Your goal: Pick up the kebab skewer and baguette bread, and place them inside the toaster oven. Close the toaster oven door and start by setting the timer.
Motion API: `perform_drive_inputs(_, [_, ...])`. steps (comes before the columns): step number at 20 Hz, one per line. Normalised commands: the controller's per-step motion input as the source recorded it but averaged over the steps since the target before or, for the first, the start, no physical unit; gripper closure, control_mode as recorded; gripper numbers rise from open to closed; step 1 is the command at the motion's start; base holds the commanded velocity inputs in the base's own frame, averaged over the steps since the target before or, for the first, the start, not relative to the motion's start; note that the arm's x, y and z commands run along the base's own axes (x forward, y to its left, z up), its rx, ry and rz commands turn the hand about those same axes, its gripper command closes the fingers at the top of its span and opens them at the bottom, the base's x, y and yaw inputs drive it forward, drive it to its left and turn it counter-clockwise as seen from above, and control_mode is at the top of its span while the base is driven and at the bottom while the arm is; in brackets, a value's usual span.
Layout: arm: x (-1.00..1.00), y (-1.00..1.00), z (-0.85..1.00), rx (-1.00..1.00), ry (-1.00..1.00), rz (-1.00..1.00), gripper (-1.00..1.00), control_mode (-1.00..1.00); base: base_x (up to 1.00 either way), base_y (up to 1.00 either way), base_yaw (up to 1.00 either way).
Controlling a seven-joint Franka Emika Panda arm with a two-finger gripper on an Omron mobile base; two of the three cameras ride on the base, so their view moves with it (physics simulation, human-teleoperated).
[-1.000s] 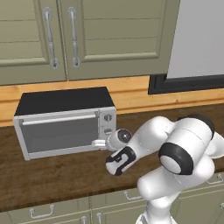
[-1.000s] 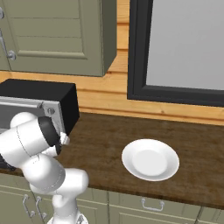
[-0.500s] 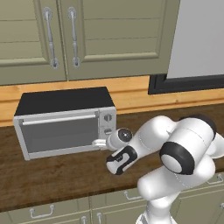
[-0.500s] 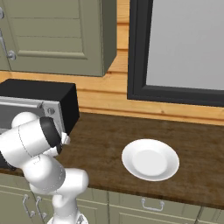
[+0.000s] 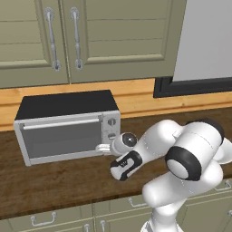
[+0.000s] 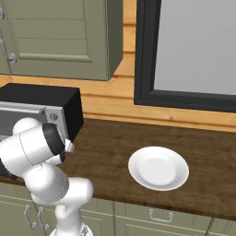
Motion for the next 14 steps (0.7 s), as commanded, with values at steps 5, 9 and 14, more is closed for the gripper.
perform_drive_inputs(5, [-0.05,-0.02,-0.02,0.03,-0.03,0.0,1.0,-1.0,0.0,0.0,0.0])
perform_drive_inputs(9, [-0.07,-0.2,-0.06,0.18,-0.13,0.0,1.0,-1.0,0.0,0.0,0.0])
perform_drive_inputs(14, [-0.1,-0.35,-0.17,0.26,-0.15,0.06,1.0,-1.0,0.0,0.0,0.0])
